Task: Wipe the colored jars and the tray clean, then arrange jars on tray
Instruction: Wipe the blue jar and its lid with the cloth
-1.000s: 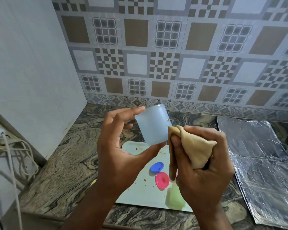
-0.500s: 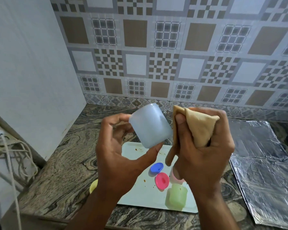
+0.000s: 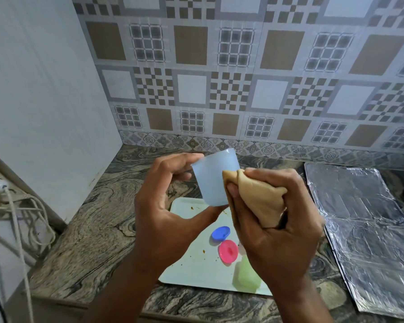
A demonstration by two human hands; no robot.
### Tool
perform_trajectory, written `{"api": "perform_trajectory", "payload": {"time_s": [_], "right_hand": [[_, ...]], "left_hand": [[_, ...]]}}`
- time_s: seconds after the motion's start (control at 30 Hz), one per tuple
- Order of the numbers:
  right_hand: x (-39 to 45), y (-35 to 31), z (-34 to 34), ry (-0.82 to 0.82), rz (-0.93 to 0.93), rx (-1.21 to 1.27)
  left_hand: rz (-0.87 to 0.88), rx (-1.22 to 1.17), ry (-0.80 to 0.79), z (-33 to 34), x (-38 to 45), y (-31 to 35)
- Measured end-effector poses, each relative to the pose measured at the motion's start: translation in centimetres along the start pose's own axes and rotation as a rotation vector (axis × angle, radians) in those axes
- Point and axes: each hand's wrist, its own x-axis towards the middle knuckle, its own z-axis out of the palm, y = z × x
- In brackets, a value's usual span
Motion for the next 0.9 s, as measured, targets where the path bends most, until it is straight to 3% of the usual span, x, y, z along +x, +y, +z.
{"api": "perform_trajectory", "payload": {"time_s": [0.1, 0.23, 0.37, 0.5, 0.7, 0.9], "right_hand": [[1.2, -0.2, -0.1, 0.035, 0.055, 0.012], [2.3, 0.2, -0.1, 0.076, 0.166, 0.057], [0.8, -0.7, 0.0, 0.143, 0.115, 0.106], [-1.0, -1.5, 0.3, 0.143, 0.082, 0.131], [-1.4, -0.6, -0.3, 0.08, 0.011, 0.091], [-1.2, 0.2, -1.0, 0.0, -0.126, -0.143]], "left_hand": [[0.064, -0.018, -0.04, -0.1, -0.1, 0.0], [-0.023, -0.149, -0.017, 0.0, -0.9, 0.6], [-0.089, -0.242, 0.051, 0.4, -0.7, 1.2], [-0.097, -0.311, -0.003, 0.8, -0.8, 1.6], [-0.098, -0.159, 0.019, 0.8, -0.8, 0.9], [0.002, -0.01, -0.03, 0.8, -0.7, 0.8]]}}
